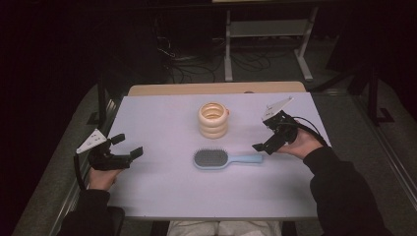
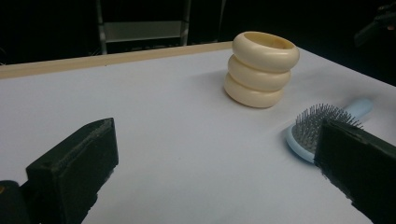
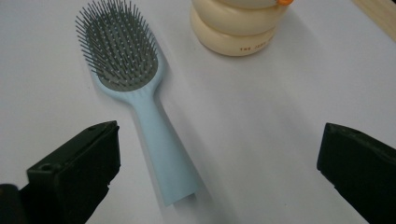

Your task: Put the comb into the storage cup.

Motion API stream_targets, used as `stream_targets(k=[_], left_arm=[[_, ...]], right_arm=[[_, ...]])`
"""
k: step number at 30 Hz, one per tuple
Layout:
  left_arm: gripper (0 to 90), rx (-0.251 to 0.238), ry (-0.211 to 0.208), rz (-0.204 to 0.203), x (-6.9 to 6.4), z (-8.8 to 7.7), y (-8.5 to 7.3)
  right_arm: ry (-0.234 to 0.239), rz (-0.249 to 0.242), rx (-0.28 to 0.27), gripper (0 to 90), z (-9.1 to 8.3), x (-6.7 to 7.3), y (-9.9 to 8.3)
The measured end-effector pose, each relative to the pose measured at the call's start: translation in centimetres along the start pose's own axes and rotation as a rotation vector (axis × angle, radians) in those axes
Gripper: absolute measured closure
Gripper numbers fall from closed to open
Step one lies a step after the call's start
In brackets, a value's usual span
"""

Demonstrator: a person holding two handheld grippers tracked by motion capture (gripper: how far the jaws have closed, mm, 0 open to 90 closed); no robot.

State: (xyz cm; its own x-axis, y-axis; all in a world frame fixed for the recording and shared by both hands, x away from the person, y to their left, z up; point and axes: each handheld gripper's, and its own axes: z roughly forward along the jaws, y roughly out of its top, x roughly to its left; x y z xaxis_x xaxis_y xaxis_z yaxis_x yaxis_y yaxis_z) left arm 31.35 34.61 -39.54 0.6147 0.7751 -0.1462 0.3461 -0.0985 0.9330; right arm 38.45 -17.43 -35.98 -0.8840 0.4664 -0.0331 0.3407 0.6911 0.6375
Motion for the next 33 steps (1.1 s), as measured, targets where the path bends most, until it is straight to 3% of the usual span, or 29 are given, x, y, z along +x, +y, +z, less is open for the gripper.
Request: stream_targets(k=[33], left_arm=[[0.0,0.006,-0.01,0.009,0.0,0.2,0.0]], right_arm=[[0.119,-0.077,0.16,0.0,5.8,0.6,0.6]])
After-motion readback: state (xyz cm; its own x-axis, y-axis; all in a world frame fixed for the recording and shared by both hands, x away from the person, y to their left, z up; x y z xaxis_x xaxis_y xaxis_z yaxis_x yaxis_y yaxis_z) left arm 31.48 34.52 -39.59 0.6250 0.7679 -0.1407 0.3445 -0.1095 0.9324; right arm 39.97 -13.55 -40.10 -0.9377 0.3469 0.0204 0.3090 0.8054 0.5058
